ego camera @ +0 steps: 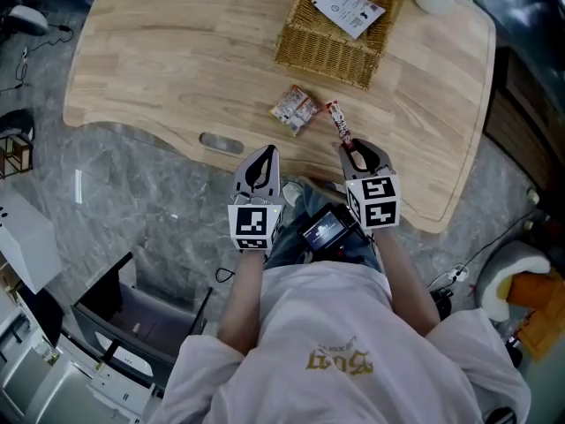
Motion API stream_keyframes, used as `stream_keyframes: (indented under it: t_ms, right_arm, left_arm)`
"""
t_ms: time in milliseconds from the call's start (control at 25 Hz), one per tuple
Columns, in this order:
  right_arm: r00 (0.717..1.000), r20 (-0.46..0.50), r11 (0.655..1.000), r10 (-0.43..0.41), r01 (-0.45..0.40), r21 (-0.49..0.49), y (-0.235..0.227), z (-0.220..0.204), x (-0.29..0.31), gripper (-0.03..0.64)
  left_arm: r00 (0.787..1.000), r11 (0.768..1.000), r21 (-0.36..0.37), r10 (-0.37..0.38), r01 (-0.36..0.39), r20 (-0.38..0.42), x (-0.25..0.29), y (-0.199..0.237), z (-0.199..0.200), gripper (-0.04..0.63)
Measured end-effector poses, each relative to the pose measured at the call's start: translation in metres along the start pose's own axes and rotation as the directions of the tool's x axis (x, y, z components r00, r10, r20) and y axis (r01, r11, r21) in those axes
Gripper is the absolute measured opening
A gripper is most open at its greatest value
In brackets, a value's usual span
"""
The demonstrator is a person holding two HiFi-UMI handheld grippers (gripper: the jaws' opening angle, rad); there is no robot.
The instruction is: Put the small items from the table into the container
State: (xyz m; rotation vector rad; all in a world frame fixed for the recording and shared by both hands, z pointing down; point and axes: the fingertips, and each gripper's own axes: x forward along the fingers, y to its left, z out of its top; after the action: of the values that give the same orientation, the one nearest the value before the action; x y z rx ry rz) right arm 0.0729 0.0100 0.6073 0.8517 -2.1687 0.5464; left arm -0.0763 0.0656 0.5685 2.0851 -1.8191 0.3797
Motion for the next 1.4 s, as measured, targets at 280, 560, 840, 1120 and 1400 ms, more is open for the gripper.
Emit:
stream_keyframes:
  t_ms: [280, 560, 840, 1120, 1400]
  right_arm:
    - [0.999, 0.033, 1.000, 0.002, -0.002, -0.003, 0.007, 0.012, -0.014, 0.121]
    - [0.997, 0.070, 1.000, 0.007, -0.007, -0.007, 0.015, 0.026, -0.029, 0.121]
    - [0.994, 0.111, 1.000, 0.005, -0.004, -0.011, 0.021, 0.039, -0.042, 0.121]
    - [0.986, 0.164, 1.000, 0.017, -0.014, -0.015, 0.026, 0.063, -0.058, 0.121]
    - [0.976, 0.217, 1.000, 0.025, -0.021, -0.021, 0.025, 0.092, -0.069, 0.121]
  left_arm:
    - [1.000, 1.000, 0.025, -0.004, 0.003, 0.017, -0.006, -0.001, 0.009, -0.006]
    - [0.999, 0.999, 0.034, -0.011, 0.009, 0.037, -0.014, -0.003, 0.020, -0.006]
    - [0.997, 0.997, 0.077, -0.031, 0.026, 0.070, -0.024, -0.003, 0.042, -0.006]
    - [0.994, 0.997, 0.079, -0.022, 0.014, 0.107, -0.029, 0.003, 0.062, -0.006]
    - [0.987, 0.993, 0.114, -0.044, 0.027, 0.152, -0.024, 0.003, 0.096, -0.006]
